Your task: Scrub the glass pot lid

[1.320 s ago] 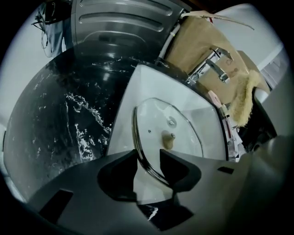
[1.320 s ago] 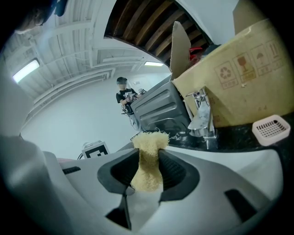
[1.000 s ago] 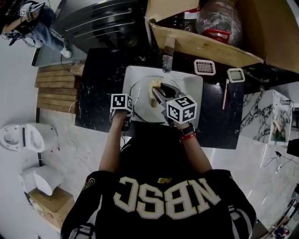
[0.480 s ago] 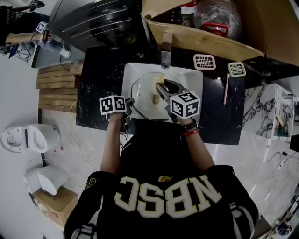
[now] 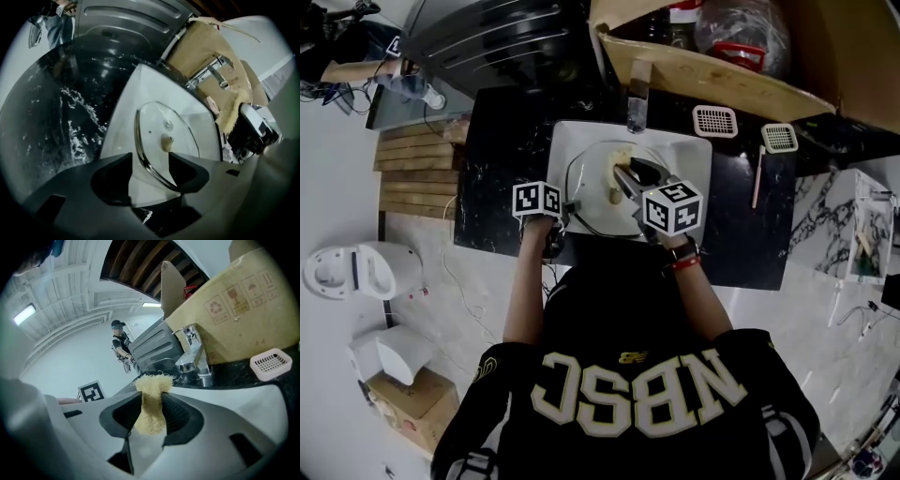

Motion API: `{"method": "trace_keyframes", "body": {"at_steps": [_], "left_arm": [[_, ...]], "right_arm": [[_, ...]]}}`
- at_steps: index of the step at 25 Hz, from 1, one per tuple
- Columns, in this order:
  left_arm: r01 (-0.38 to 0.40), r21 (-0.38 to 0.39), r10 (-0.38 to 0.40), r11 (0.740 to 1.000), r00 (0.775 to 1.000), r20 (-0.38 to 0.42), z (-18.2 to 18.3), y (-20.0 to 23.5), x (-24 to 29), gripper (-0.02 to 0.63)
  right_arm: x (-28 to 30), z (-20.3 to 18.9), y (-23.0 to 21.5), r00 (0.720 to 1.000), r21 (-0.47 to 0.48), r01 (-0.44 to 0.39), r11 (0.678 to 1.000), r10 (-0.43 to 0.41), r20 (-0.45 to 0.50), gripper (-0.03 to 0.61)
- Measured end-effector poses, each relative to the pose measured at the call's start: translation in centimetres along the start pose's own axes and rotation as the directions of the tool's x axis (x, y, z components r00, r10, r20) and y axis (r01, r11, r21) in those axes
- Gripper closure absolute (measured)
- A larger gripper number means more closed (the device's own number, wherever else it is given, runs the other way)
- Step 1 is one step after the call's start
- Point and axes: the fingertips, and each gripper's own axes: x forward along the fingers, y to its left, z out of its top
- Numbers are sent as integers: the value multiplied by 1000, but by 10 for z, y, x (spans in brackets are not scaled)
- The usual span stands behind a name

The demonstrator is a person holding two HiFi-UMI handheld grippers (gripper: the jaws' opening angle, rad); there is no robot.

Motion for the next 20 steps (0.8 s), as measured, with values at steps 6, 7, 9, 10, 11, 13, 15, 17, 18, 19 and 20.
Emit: {"method": "trace_keyframes", "body": {"at_steps": [6,7,9,10,11,13,15,17,18,19,20], "left_arm": [[-57,84,75,995,972,-223,-12,1,28,330],[-70,82,90,994,960,-265,-14,2,32,330],[-99,63,114,993,946,-303,-15,7,37,359],[-110,57,122,992,944,-305,-14,10,38,428],[-109,51,119,993,946,-300,-12,11,38,439],[-74,16,75,997,962,-262,-7,8,36,464],[-7,-54,-3,999,983,-185,1,2,31,487],[48,-102,-59,994,993,-101,8,-3,25,494],[59,-113,-67,992,995,-71,11,-3,22,499],[65,-122,-72,990,996,-49,13,-3,19,502],[76,-135,-81,988,996,-32,14,-3,17,503]], "right_arm": [[3,-2,6,1000,-4,-19,1000,19,-6,445],[3,-2,6,1000,-5,-22,1000,22,-6,445],[2,-2,7,1000,-5,-24,1000,24,-6,445],[2,-3,6,1000,-4,-24,1000,24,-6,445],[1,-3,6,1000,-2,-22,1000,22,-5,445],[0,-4,3,1000,3,-17,1000,17,-4,445],[-1,-4,0,1000,9,-11,1000,11,-2,445],[-1,-6,-4,1000,15,-4,1000,4,-4,445],[-1,-7,-6,1000,17,0,1000,0,-5,445],[-1,-8,-8,1000,20,4,1000,-4,-8,445],[-1,-9,-10,1000,22,7,1000,-7,-12,445]]}}
